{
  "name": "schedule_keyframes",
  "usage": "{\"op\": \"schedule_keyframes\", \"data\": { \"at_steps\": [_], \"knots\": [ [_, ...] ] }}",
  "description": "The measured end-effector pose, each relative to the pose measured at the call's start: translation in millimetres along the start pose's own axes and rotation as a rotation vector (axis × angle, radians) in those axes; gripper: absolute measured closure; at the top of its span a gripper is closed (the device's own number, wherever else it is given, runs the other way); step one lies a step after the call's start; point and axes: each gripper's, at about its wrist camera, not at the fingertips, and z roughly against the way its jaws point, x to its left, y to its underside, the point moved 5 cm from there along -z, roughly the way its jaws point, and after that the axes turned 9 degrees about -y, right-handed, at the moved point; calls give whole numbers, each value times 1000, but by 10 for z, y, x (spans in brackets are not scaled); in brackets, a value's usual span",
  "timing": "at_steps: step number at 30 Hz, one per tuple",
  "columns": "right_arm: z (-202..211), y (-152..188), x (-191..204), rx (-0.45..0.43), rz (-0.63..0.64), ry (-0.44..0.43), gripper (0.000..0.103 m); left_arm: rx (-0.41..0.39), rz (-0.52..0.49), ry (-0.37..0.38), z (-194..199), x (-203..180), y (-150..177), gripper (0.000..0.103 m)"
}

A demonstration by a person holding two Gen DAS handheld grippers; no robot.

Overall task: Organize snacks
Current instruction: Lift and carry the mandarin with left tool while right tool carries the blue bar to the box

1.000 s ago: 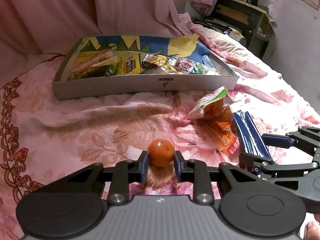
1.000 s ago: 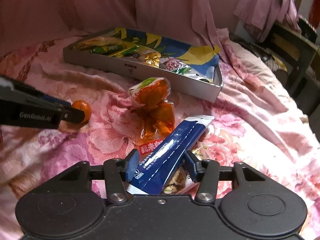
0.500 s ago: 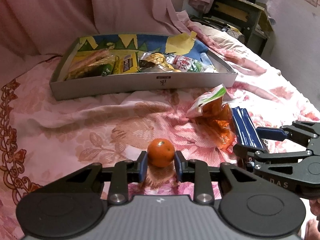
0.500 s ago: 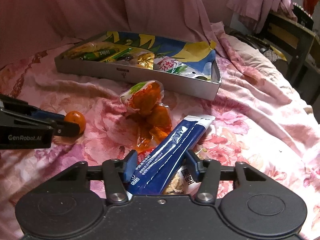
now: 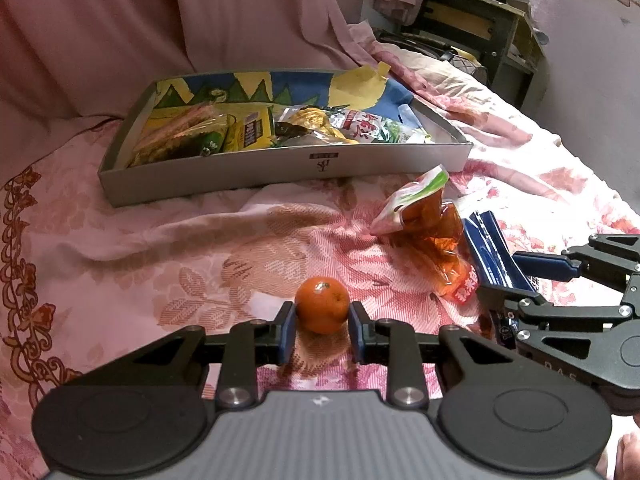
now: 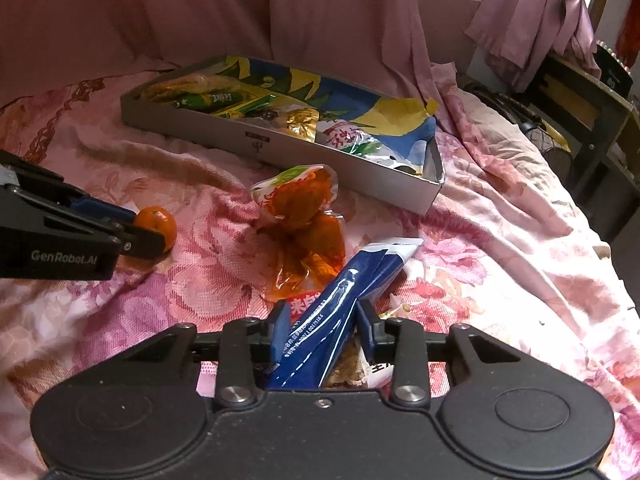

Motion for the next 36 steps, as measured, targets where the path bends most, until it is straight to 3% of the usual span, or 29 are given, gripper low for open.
{"op": "schedule_keyframes", "data": {
  "at_steps": [10,11,21,36],
  "knots": [
    [22,-6,49,-10,46,17,79,-5,-4,3,10,-7,-9,73],
    [25,-7,45,-10,45,17,95,-5,-4,3,10,-8,-9,73],
    [38,-7,11,-10,21,15,95,-16,-4,1,22,-8,-18,73],
    [231,-32,219,-95,233,131,99,-38,-18,0,63,-44,-34,75]
  ]
}}
